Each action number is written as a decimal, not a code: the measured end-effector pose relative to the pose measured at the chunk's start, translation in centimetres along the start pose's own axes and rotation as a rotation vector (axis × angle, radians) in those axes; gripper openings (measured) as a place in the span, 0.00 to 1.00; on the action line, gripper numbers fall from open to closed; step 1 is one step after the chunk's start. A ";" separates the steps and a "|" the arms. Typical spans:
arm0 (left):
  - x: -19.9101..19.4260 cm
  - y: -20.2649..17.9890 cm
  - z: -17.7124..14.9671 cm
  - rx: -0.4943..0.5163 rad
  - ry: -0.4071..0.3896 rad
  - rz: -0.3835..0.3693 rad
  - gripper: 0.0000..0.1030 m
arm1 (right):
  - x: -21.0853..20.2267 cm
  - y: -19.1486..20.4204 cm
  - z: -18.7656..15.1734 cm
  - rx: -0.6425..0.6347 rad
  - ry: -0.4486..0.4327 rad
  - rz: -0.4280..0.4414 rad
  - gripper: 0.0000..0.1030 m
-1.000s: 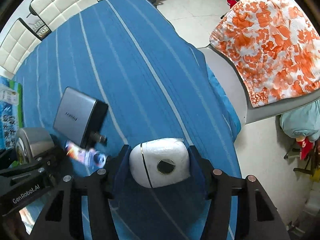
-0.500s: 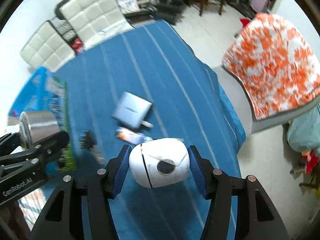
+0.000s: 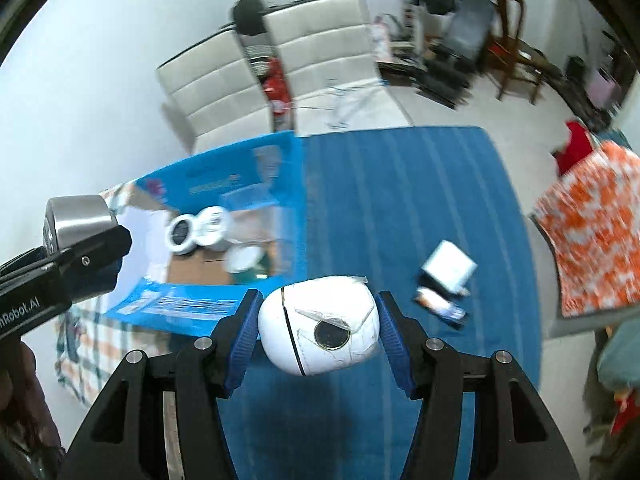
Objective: Organize rigid objects
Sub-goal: 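Carry the lamp and earbud case toward the blue box with both tools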
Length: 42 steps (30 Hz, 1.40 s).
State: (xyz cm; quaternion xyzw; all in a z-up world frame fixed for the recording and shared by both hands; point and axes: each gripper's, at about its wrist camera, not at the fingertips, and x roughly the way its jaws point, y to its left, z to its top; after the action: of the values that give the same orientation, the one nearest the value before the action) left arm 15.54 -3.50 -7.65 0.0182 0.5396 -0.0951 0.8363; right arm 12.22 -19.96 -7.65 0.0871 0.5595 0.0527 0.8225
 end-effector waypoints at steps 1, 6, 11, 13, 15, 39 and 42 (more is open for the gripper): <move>-0.6 1.5 -0.1 -0.026 -0.008 0.012 0.67 | 0.5 1.6 0.0 -0.025 0.006 0.013 0.58; -2.4 8.3 -1.9 -0.157 -0.031 0.069 0.67 | 2.2 7.8 0.3 -0.105 0.012 0.022 0.58; -2.4 12.0 -3.6 -0.219 -0.028 0.099 0.67 | 3.3 12.3 0.8 -0.148 0.003 0.010 0.58; -2.5 13.5 -4.1 -0.241 -0.026 0.098 0.67 | 3.5 13.5 1.0 -0.151 -0.001 0.008 0.58; -2.5 14.7 -4.4 -0.252 -0.026 0.098 0.67 | 3.7 14.5 1.1 -0.159 -0.007 -0.002 0.58; 10.6 19.1 -2.8 -0.218 0.216 -0.033 0.67 | 19.5 16.8 0.5 -0.155 0.184 0.000 0.58; 12.6 19.4 -3.1 -0.233 0.279 -0.074 0.67 | 21.0 17.3 0.3 -0.167 0.204 -0.005 0.59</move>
State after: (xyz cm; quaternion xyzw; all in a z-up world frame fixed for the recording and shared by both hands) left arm 21.27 14.15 -21.78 -0.0856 0.6582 -0.0593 0.7456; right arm 20.44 0.84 -23.16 0.0112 0.6340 0.1056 0.7660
